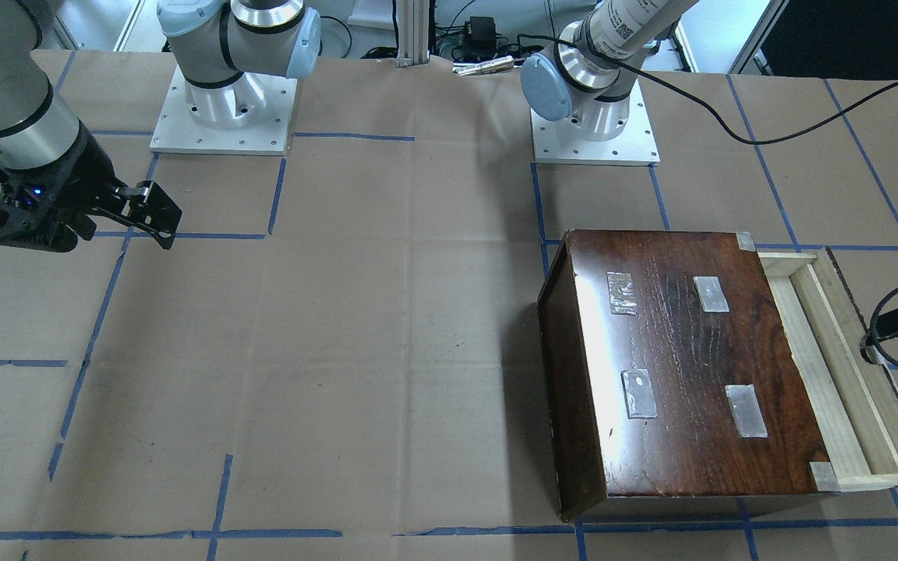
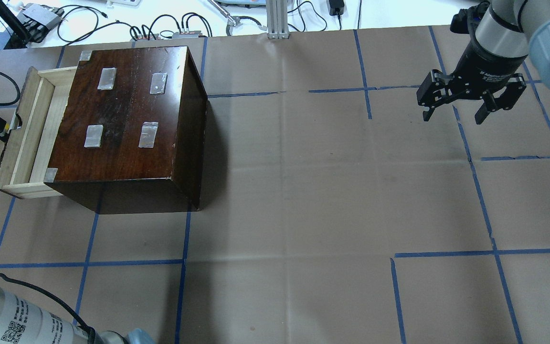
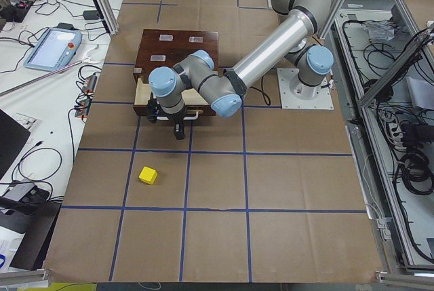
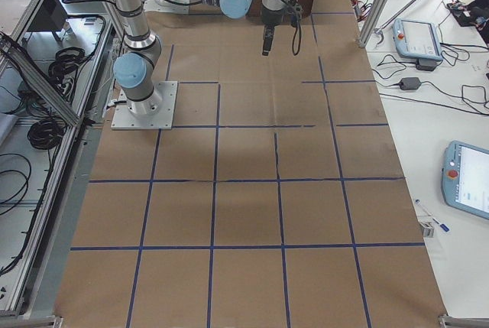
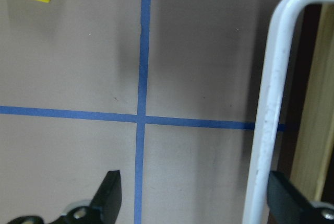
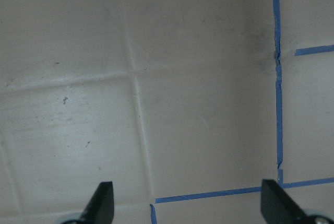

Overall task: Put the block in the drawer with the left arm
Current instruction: 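Lower the left gripper onto the yellow cube and grasp it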

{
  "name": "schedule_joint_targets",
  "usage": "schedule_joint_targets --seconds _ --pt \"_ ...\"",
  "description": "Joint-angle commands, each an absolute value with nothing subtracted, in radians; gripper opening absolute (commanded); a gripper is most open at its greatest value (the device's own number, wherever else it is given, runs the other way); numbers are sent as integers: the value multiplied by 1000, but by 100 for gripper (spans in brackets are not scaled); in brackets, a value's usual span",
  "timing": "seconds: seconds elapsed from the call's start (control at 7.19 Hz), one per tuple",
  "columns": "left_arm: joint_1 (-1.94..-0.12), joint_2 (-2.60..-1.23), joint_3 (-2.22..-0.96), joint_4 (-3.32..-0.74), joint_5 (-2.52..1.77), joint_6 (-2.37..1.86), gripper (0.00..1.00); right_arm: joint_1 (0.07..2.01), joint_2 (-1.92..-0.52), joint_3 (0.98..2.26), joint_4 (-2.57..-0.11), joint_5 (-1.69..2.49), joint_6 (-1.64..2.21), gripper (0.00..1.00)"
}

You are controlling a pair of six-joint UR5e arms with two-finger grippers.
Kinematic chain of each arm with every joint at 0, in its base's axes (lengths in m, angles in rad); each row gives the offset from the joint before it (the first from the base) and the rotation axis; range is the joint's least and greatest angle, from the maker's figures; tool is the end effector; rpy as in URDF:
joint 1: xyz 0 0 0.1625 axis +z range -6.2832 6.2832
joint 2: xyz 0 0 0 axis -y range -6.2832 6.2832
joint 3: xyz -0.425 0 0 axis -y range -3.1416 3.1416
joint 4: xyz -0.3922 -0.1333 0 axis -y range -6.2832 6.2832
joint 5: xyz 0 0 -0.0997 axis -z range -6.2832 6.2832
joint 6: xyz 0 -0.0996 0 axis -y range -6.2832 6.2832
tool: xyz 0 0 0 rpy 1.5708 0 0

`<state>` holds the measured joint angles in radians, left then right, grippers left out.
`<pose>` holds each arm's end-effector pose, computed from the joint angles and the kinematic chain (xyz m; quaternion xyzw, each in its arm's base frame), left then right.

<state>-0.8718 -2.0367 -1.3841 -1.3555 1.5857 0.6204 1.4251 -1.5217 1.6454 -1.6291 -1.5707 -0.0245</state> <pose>0.3245 -0.5909 0.3284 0.0390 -0.9987 -0.0298 0.0137 0.0589 -0.5171 0.4327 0.0605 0.9976 0.0326 0.0028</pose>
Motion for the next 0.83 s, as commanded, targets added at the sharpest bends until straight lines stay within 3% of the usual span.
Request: schedule_joint_targets --seconds 0.0,0.7 --pt "-867 -2093 -1268 -1356 1585 621 98 1425 -1522 1644 -1629 -1571 -25 100" --pt "-865 -2464 -843 -1364 1577 687 98 1425 -1522 1646 -1629 -1571 -25 100"
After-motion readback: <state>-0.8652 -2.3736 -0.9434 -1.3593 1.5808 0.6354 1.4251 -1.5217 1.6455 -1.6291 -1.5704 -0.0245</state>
